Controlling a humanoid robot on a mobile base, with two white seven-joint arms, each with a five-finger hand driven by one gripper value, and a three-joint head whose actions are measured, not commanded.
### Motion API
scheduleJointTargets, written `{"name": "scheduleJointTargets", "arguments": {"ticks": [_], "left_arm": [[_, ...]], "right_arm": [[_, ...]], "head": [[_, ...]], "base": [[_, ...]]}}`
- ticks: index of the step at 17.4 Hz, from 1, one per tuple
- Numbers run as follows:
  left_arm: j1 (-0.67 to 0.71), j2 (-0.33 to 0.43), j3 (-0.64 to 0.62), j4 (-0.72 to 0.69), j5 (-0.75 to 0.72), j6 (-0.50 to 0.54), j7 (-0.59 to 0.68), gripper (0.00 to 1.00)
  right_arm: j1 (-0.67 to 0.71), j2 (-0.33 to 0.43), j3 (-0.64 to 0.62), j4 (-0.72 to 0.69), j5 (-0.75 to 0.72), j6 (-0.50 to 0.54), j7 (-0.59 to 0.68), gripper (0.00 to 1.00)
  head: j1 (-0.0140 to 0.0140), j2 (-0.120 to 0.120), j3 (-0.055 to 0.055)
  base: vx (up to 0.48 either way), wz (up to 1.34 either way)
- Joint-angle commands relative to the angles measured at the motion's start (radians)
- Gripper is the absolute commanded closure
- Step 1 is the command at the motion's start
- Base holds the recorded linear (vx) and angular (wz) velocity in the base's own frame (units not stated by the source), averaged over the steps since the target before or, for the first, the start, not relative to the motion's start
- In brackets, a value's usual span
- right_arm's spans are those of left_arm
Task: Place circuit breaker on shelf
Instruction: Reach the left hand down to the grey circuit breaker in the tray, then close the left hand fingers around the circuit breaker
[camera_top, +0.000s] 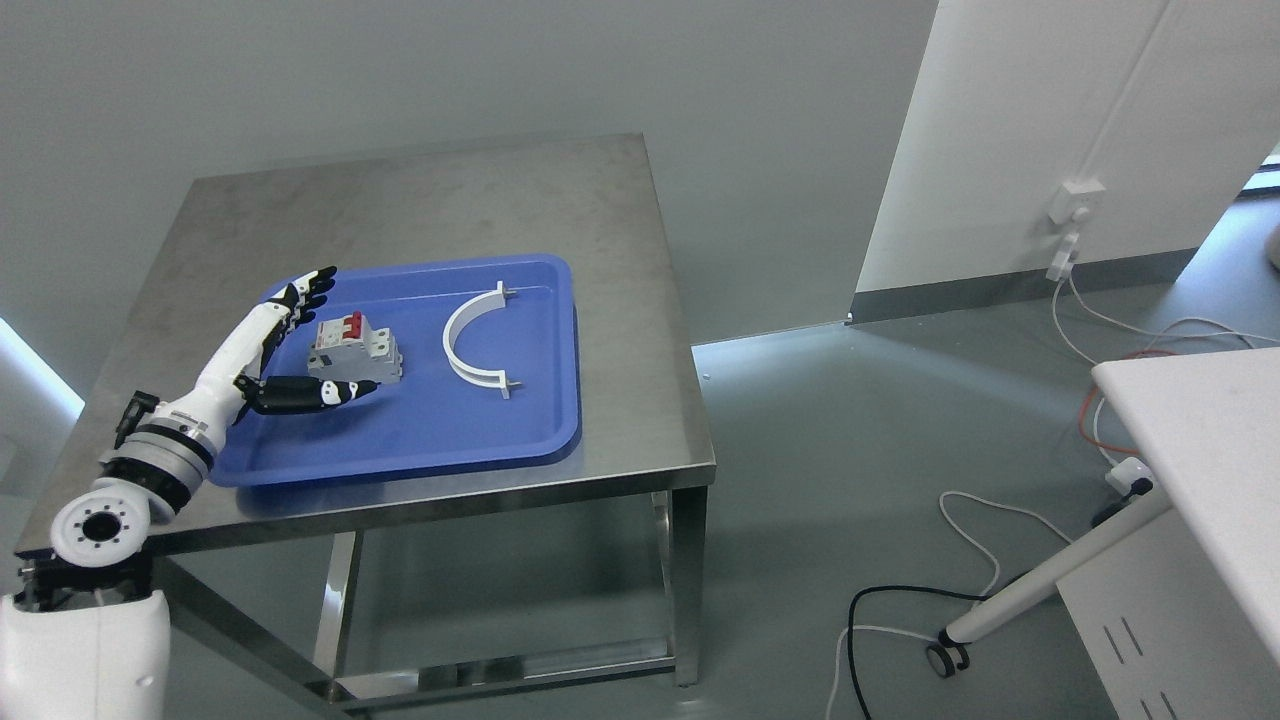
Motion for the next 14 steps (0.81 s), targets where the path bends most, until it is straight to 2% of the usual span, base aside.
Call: {"name": "scheduleJointTargets", "arguments": {"ticks": [1,3,6,8,10,12,14], "left_arm": [[-0.045,0.076,-0.039,0.078,-0.103,-0.005,-0.014,0.33],[-0.042,0.079,-0.034,0.096,-0.103,-0.028,-0.015,0.39],[-0.007,0.117,-0.008,0.102,-0.1,-0.061,-0.059,0.4],[0.012,0.111,0.045,0.096,-0.094,-0.065,-0.124,0.46],[0.013,0.106,0.065,0.098,-0.092,-0.067,-0.13,0.53],[0.013,0.094,0.088,0.098,-0.089,-0.085,-0.123,0.67],[-0.008,-0.004,0.2,0.096,-0.059,-0.198,-0.12,0.93]], "right_arm": [[0.0,-0.017,0.02,0.0,0.0,0.03,-0.001,0.0],[0.0,-0.017,0.02,0.0,-0.001,0.03,0.001,0.0],[0.0,-0.017,0.02,0.0,0.0,0.03,-0.001,0.0],[0.0,-0.017,0.02,0.0,0.0,0.03,-0.001,0.0],[0.0,-0.017,0.02,0.0,0.0,0.03,-0.001,0.0],[0.0,-0.017,0.02,0.0,0.0,0.028,0.001,0.0],[0.0,-0.017,0.02,0.0,0.0,0.028,0.001,0.0]], "head": [[0.0,0.0,0.0],[0.0,0.0,0.0],[0.0,0.0,0.0],[0.0,0.0,0.0],[0.0,0.0,0.0],[0.0,0.0,0.0],[0.0,0.0,0.0]], "base": [[0.064,-0.05],[0.066,-0.06],[0.06,-0.06],[0.05,-0.05],[0.05,-0.06],[0.045,-0.06],[0.04,-0.03]]}}
